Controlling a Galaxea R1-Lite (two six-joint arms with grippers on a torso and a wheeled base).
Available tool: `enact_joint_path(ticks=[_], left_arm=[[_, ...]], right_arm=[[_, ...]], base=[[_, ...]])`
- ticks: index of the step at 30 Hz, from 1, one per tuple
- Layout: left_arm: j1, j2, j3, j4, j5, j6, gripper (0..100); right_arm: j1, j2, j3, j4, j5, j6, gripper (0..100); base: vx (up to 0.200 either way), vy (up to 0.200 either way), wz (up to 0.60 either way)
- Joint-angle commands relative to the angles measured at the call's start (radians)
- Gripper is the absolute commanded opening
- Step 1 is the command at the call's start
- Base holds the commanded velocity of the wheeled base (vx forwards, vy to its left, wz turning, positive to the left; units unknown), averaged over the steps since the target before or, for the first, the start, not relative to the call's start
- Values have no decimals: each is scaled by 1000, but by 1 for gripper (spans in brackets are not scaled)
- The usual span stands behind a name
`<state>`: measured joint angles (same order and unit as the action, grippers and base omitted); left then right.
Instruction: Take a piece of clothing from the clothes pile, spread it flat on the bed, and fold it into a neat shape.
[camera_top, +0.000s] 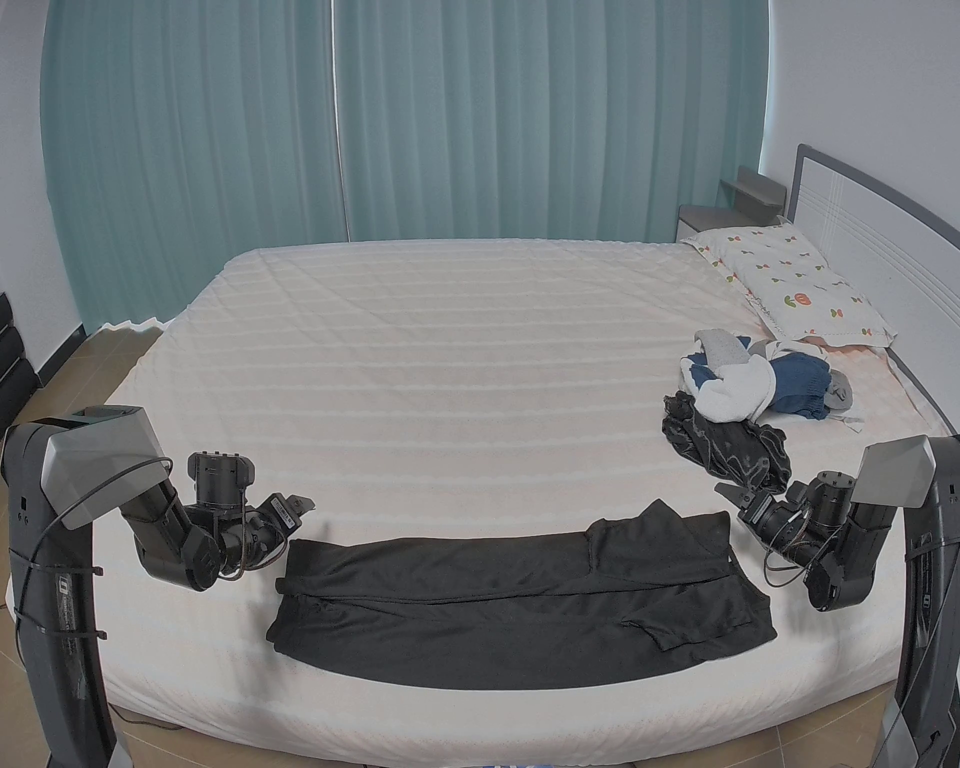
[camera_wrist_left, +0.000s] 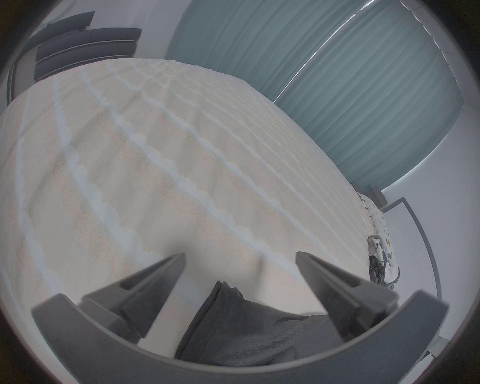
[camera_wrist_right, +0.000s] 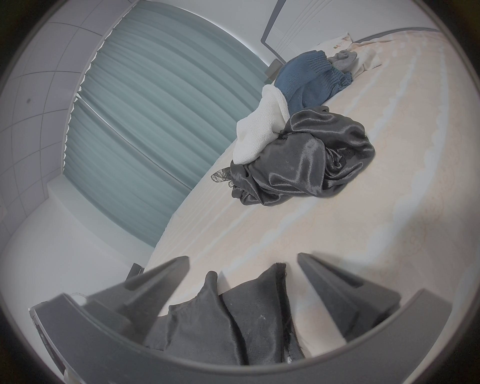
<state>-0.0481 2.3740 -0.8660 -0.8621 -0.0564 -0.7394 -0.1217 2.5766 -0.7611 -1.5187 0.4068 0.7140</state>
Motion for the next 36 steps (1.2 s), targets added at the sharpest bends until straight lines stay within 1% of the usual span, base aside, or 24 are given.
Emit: enact_joint_path(ticks=[1,12,13,16,21,23,26,28,36], left_arm=[[-1,14,-2,-3,0,0,100],[-12,13,-10,-6,-16,6,100],[-24,11,-15,-2,-17,17,100],[-29,8,-13,0,-17,23,100],[-29,-21,13,6,-17,28,100],[-29,-36,33,6,-37,32,100],[-27,-52,41,8,-118,32,100],[-24,-52,44,8,-140,43,100],[-21,-38,45,14,-154,124,100]], right_arm=[[-3,-24,32,-1,1,1,100],[7,-47,82,-1,6,1,100],[8,-46,89,-1,6,1,100],[13,-46,91,-1,4,1,100],[14,-47,94,-1,1,1,100],[13,-47,95,-8,1,1,100],[14,-44,98,-18,1,1,100],[16,-46,105,-20,1,1,100],[17,-44,105,-21,1,1,100]], base=[[0,0,0],[0,0,0],[0,0,0],[0,0,0],[0,0,0],[0,0,0],[0,0,0],[0,0,0],[0,0,0]])
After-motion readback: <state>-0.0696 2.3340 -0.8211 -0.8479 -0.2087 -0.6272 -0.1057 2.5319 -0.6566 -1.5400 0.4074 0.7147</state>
